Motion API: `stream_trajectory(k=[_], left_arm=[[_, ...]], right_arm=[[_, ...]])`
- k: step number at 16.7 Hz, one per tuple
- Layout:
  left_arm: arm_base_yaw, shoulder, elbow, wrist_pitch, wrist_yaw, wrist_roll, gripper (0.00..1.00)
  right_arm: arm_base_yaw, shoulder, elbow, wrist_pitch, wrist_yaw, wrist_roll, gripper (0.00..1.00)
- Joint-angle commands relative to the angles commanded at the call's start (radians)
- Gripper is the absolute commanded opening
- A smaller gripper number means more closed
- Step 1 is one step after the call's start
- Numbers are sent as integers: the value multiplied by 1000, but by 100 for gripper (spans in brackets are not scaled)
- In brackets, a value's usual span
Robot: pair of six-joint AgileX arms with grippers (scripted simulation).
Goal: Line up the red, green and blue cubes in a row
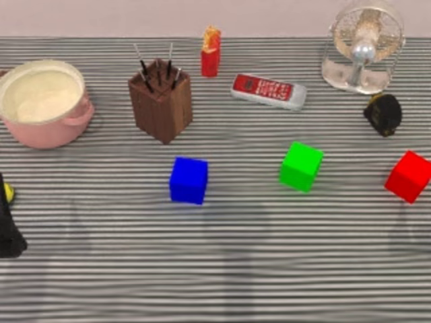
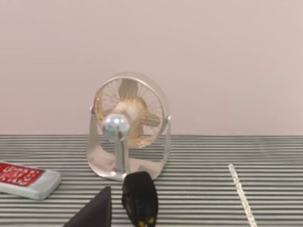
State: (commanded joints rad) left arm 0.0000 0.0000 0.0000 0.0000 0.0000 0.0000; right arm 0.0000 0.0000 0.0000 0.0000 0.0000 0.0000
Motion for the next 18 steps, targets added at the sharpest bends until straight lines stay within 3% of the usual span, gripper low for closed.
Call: stream_trajectory(k=[4, 8, 18], left_arm=[[0, 0, 0, 0, 0, 0, 100], [0, 0, 0, 0, 0, 0, 100], [0, 0, 0, 0, 0, 0, 100]], right_arm=[[3, 30, 29, -20, -2, -14, 100], [14, 218, 201, -130, -4, -93, 100], [46, 1228, 918, -627, 4, -439, 100]])
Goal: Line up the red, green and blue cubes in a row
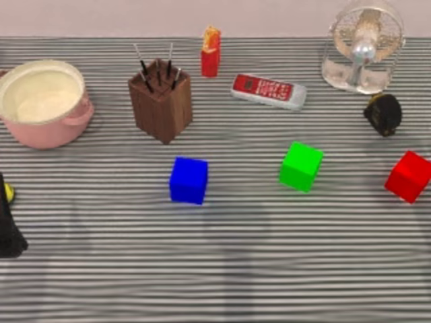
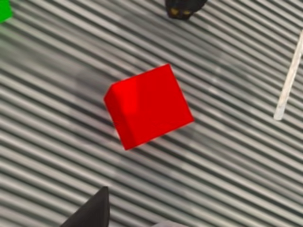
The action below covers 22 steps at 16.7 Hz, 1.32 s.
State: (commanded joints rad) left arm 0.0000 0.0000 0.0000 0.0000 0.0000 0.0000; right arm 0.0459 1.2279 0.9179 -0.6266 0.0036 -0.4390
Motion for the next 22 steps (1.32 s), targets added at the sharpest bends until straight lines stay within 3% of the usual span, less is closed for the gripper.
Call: stream_trajectory(k=[10, 14, 22], left_arm=[[0, 0, 0, 0, 0, 0, 100], [0, 0, 0, 0, 0, 0, 100], [0, 0, 0, 0, 0, 0, 100]], right_arm=[[30, 768, 586, -394, 1, -277, 100], [34, 863, 670, -441, -1, -314, 100], [32, 880, 642, -399, -1, -315, 100]])
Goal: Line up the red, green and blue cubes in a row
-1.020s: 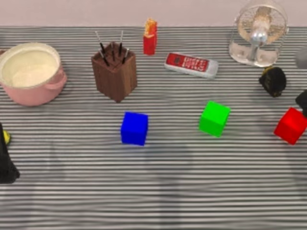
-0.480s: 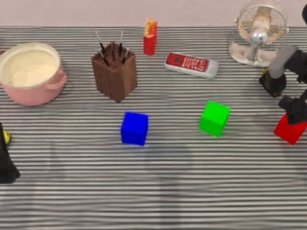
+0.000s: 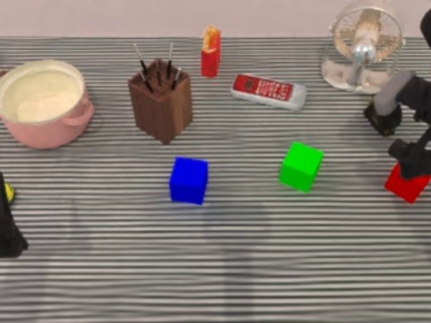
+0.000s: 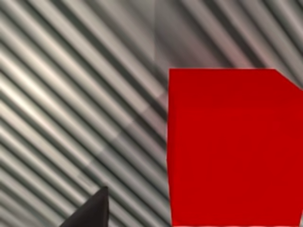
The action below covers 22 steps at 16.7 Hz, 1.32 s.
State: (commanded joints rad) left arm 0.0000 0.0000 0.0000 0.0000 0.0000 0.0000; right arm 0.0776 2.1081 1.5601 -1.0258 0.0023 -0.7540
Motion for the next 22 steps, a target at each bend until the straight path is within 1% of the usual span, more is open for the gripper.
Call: stream_trajectory(k=[6, 11, 22], left_arm=[[0, 0, 0, 0, 0, 0, 100], [0, 0, 0, 0, 0, 0, 100], [0, 0, 0, 0, 0, 0, 100]], right_arm=[[3, 105, -117, 231, 1, 4, 100], [3, 123, -133, 259, 1, 4, 100], [3, 123, -133, 259, 1, 4, 17]])
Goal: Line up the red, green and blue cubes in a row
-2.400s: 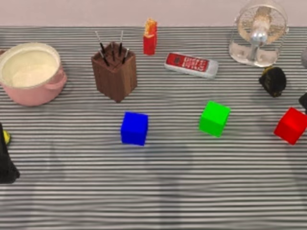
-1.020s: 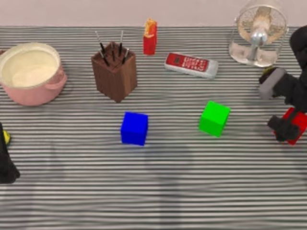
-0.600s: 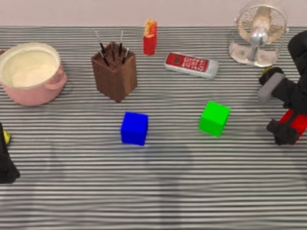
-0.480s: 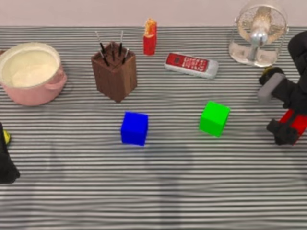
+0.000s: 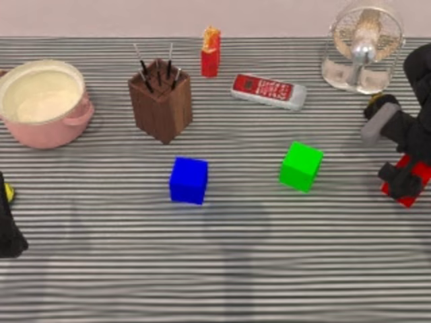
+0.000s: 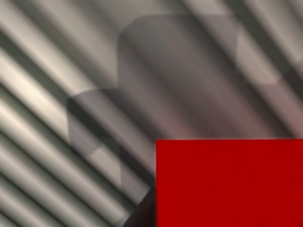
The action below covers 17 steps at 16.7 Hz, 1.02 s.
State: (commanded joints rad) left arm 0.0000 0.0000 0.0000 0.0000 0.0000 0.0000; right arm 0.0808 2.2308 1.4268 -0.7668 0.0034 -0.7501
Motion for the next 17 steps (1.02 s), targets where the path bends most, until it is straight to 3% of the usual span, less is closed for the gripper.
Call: stream_trajectory(k=[2, 3, 12, 17], left_arm=[[0, 0, 0, 0, 0, 0, 100], [0, 0, 0, 0, 0, 0, 100], [0, 0, 0, 0, 0, 0, 100], [0, 0, 0, 0, 0, 0, 100]], right_arm=[[0, 0, 0, 0, 0, 0, 2], [0, 0, 0, 0, 0, 0, 0], [0, -29, 5, -24, -9, 10, 0], [4, -92, 85, -178, -11, 9, 0]])
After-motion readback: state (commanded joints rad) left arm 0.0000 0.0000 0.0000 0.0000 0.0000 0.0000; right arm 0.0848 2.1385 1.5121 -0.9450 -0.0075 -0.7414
